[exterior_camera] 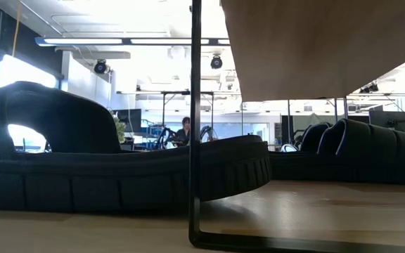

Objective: Pick and place slides into the shelf
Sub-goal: Put the black slide on the shelf

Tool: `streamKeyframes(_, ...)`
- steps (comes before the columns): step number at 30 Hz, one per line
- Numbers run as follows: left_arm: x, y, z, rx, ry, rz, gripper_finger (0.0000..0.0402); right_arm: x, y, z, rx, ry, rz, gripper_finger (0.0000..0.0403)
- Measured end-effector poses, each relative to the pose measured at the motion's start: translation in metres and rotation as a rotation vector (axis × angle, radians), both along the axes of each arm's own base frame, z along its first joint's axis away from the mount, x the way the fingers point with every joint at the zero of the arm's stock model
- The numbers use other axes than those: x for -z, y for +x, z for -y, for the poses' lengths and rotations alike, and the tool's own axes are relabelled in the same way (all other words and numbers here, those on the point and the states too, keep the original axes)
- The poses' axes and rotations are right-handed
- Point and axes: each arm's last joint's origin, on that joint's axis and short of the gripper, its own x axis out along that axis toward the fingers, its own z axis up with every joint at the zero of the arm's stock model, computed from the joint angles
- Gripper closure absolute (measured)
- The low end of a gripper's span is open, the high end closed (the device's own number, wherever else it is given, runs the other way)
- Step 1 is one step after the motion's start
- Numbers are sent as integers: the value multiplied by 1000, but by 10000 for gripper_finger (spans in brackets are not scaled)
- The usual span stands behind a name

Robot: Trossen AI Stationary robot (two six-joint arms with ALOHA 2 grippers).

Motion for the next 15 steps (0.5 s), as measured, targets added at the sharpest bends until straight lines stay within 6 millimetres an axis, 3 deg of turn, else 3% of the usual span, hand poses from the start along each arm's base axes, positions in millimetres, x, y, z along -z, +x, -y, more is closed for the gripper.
streamKeyframes(8, -39, -33, -33, -104, -312, 223, 269, -29, -48, 2, 178, -158, 100, 398)
streamKeyframes(15, -57, -51, -50, -149, -385, 326, 290, -49, -100, -13, 413, -137, 160, 398)
